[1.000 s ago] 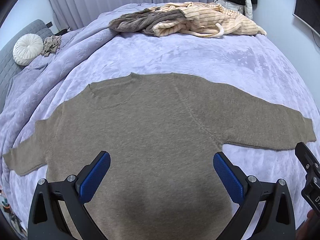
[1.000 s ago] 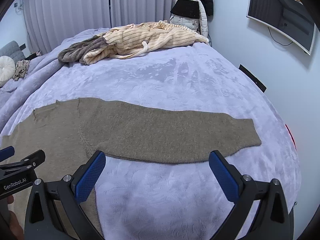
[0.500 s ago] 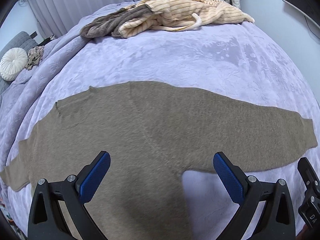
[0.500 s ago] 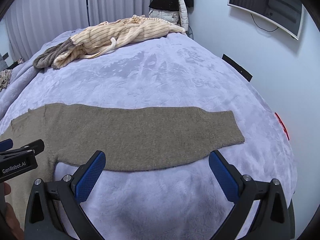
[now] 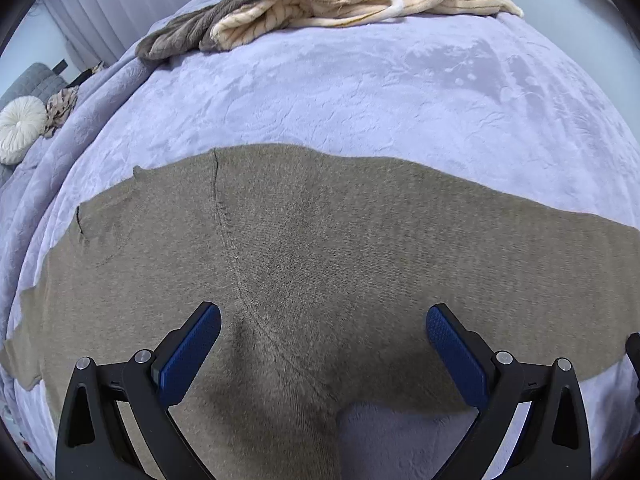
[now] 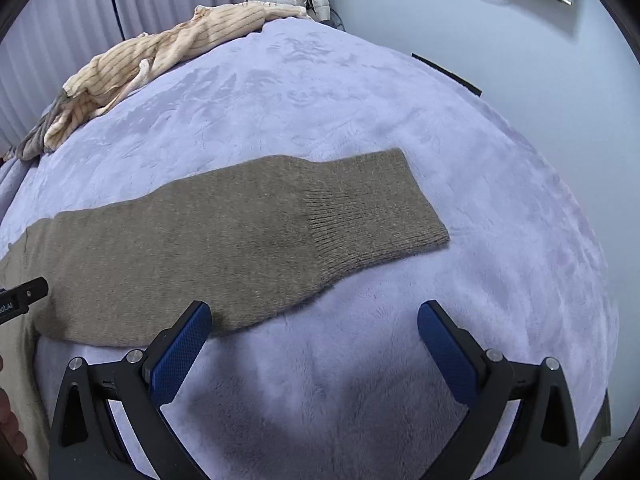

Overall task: Fold small clothes
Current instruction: 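Grasp the sweater sleeve cuff with the right gripper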

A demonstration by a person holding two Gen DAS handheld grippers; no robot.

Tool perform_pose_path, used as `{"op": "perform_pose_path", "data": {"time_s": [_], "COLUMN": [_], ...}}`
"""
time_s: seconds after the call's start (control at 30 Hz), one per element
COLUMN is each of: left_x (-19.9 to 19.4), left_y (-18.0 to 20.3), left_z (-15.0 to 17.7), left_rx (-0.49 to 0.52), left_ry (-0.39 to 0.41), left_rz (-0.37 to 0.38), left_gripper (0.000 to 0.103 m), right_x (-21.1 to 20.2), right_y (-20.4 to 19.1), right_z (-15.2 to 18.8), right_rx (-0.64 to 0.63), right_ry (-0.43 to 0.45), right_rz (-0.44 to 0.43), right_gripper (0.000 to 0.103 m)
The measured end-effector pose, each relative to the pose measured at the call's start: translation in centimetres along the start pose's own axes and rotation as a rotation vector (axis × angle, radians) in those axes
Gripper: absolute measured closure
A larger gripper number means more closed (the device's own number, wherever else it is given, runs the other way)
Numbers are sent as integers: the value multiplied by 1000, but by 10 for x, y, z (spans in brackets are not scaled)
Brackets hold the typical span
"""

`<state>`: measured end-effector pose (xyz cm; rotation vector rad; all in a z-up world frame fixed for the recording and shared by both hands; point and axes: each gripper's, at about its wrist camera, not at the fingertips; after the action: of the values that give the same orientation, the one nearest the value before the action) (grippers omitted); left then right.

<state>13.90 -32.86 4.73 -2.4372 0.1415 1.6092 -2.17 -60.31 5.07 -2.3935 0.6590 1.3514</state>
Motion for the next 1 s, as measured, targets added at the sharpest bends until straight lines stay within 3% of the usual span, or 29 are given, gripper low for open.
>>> {"op": "perform_pose_path", "data": {"time_s": [0.2,0.27,0.3,0.33,0.4,0.47,0.57,0.67,0.77,1.0], "left_x": [26,31,33,33,31,24,31,26,8,-15], "left_y": [-4,-2,-1,-1,-1,-1,8,17,-4,-63], "left_z": [-4,-6,-8,-9,-11,-9,-6,-11,-11,26], "left_rx": [-42,-43,-46,-47,-47,-37,-12,60,33,4], "left_ry": [-12,-5,0,4,11,39,17,-3,-3,34], "left_rz": [21,21,23,27,33,54,16,-9,86,73], "left_gripper": [0,0,0,0,0,0,0,0,0,0], "right_x": [32,38,39,39,34,22,3,-2,-11,-55], "right_y": [-2,-6,-6,-5,0,4,10,0,-12,-51], "right_z": [-27,-37,-42,-45,-48,-46,-44,-48,-52,-54], "right_rx": [11,18,23,28,54,81,122,100,69,-5], "right_ry": [17,39,45,50,52,84,139,145,143,196], "right_rz": [-93,-136,-164,-179,-247,-286,-324,-239,-191,-218], "right_gripper": [0,11,34,66,87,90,91,93,93,94]}}
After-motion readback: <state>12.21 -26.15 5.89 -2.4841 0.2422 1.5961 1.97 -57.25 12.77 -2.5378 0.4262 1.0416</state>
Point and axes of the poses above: each gripper's, at about its wrist camera, not at the fingertips, and x roughly the way its jaws point, y to its right, z to its underside, and after that the axes turned 2 degrees about x, right-handed
